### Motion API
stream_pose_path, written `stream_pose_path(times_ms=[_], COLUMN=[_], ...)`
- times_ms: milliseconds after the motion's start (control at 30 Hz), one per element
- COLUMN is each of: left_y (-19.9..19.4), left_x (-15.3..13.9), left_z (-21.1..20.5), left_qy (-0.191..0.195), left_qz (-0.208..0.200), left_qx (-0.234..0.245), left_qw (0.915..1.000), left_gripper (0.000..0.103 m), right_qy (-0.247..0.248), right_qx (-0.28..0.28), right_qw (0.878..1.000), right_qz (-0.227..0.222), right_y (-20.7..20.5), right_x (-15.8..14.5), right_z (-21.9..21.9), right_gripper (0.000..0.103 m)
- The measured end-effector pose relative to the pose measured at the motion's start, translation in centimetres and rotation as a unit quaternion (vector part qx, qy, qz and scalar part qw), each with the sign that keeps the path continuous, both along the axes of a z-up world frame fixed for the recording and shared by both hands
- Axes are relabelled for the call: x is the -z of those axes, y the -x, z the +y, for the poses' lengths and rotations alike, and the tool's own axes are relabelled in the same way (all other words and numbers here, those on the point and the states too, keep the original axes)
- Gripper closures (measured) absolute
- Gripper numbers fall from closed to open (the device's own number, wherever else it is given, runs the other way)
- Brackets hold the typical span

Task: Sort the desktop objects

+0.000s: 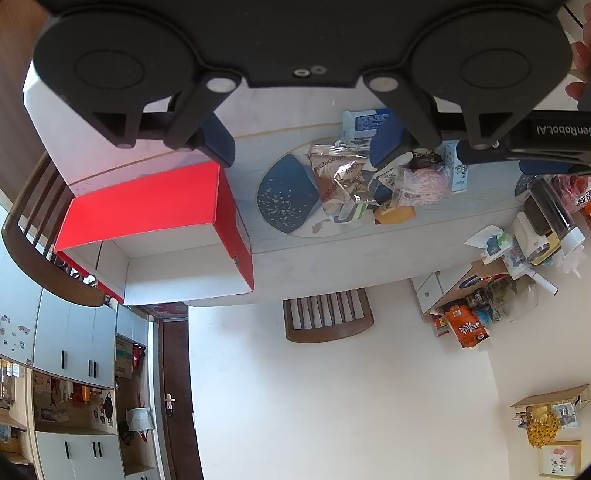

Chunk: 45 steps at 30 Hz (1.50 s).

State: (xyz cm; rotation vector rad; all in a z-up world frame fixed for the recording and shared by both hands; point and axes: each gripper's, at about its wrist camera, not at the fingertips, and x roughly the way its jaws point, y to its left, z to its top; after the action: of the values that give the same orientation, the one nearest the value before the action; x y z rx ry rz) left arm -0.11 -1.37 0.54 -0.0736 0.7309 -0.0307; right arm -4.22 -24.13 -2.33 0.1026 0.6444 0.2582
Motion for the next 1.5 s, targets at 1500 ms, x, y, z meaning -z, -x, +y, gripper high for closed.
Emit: stream_pose_path(times_ms=[1500], left_y=[-3.3], left_x=[1.8], left_z=[2.3], left_qy=[-0.018], left_qz=[-0.011], left_qx=[-0.063], left_qw=[0.9978], left_gripper=[0.0], right_qy=[0.035], right_qx=[-0.073], right_qw=[0.996], right_qz=[-0.022], right_y=[-3.2], right_x=[0.7], right_z=[1.1], right_gripper=[0.023])
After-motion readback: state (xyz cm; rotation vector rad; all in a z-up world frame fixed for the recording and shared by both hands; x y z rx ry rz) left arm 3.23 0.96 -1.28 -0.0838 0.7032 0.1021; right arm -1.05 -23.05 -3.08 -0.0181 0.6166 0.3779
